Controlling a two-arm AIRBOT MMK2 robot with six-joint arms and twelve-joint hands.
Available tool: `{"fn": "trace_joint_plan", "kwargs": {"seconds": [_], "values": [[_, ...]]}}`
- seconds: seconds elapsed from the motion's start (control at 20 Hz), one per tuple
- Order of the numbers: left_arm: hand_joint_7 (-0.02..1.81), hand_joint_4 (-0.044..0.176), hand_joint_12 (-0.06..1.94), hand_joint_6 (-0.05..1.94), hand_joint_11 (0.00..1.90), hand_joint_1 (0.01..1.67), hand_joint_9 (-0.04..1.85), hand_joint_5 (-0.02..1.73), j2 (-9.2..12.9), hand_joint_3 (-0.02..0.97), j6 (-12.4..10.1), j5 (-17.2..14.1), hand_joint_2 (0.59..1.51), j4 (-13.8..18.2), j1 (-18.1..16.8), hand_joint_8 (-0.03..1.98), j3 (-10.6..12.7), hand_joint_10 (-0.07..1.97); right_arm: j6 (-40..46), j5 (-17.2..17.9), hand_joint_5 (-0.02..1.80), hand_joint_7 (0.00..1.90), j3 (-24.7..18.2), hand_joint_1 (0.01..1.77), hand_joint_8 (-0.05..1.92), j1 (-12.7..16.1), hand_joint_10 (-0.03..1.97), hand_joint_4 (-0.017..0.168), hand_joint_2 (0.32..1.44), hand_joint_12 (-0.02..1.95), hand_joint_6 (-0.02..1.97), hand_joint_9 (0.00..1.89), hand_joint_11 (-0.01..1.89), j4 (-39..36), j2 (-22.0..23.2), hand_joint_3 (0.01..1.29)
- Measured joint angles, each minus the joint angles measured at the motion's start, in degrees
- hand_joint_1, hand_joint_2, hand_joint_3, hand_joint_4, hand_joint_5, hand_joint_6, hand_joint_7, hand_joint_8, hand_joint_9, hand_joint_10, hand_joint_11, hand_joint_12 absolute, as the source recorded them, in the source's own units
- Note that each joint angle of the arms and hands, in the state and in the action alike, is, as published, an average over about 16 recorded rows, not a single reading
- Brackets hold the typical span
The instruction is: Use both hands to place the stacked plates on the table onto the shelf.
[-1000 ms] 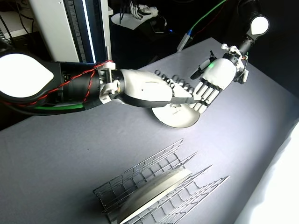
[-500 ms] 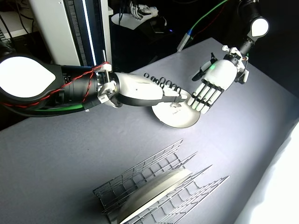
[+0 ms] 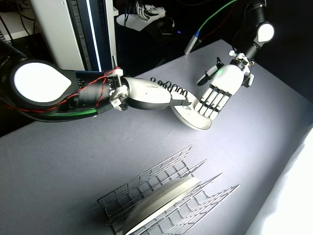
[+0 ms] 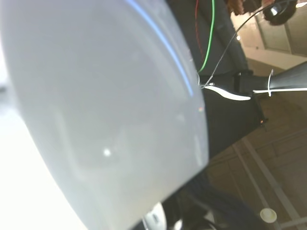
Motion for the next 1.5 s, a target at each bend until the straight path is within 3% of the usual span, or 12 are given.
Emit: {"fn": "trace_joint_plan", "kwargs": {"seconds": [0.3, 0.85, 1.15, 1.5], "values": [[0.0, -0.013, -0.02, -0.04, 0.01, 0.02, -0.02, -0.02, 0.0, 0.022, 0.0, 0.3, 1.159, -0.6, 0.5, 0.0, -0.2, -0.03, -0.1, -2.4, 0.02, 0.01, 2.1, 0.63, -0.01, 0.0, 0.01, 0.004, 0.89, 0.02, 0.01, 0.02, 0.01, 0.6, -4.2, 0.02], [0.0, -0.013, -0.02, -0.04, 0.01, 0.02, -0.02, -0.02, 0.0, 0.022, 0.0, 0.3, 1.159, -0.6, 0.5, 0.0, -0.1, -0.03, -0.3, -9.0, 0.02, 0.01, 4.8, 1.02, -0.01, -0.8, 0.01, 0.004, 0.98, 0.31, 0.01, 0.02, 0.02, 4.1, -13.0, 0.02], [0.0, -0.013, -0.02, -0.04, 0.01, 0.02, -0.02, -0.02, -0.1, 0.021, 0.0, 0.2, 1.159, -0.7, 0.5, 0.0, 0.0, -0.03, -0.6, -12.4, 0.02, 0.01, 5.0, 1.07, -0.01, -1.7, 0.01, 0.004, 1.0, 0.41, 0.01, 0.02, 0.02, 5.9, -15.8, 0.02], [0.0, -0.013, -0.02, -0.04, 0.01, 0.02, -0.02, -0.02, -0.1, 0.021, 0.0, 0.0, 1.16, -0.7, 0.5, 0.0, 0.2, -0.03, -1.0, -14.7, 0.18, 0.21, 5.3, 1.12, 0.02, -2.4, 0.21, 0.0, 1.04, 0.8, 0.05, 0.18, 0.09, 8.1, -17.8, 0.02]]}}
